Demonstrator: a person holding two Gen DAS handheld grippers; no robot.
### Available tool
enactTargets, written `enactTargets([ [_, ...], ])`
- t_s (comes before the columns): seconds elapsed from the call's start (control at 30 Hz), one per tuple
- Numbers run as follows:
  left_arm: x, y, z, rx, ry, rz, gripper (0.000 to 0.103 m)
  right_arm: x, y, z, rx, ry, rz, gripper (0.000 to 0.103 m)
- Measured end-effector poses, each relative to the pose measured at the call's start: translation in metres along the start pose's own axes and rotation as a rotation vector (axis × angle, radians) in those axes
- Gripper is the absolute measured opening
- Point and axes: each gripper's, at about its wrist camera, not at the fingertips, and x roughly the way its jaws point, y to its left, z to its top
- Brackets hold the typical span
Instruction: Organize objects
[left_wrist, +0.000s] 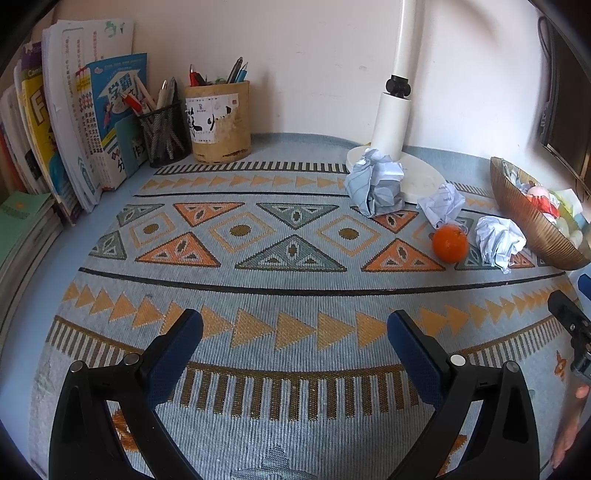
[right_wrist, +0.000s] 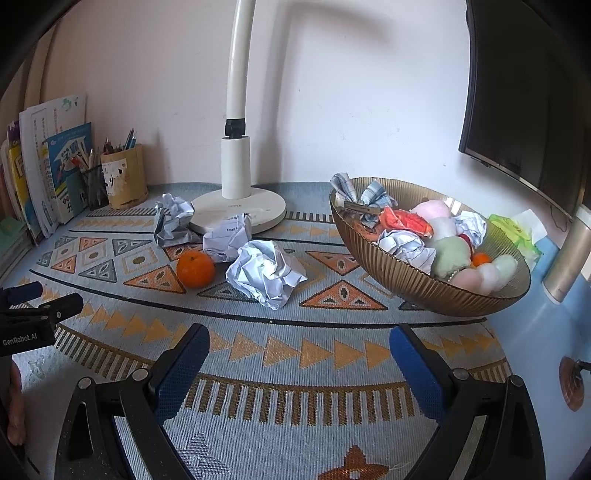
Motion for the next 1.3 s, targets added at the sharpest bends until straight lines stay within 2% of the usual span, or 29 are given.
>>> enactTargets([
  [0.37, 0.0001, -0.0009, 0.0002, 0.008, 0.001, 0.007, 0.1, -0.0012, 0.0019, -0.0005, -0.005, -0.004, 0.004, 0.098],
  [1.17, -0.0054, 0.0023, 0.0007, -0.003, -0.027, -0.032, 0.1, 0.0054, -0.0034, -0.0008, 0.015, 0.032, 0.015, 0.098],
  [1.3, -0.006, 0.0019, 0.0006, -0.002, -0.029, -0.034, 0.1, 0.0052, -0.0049, -0.0008, 0.022, 0.031, 0.014, 0.103],
])
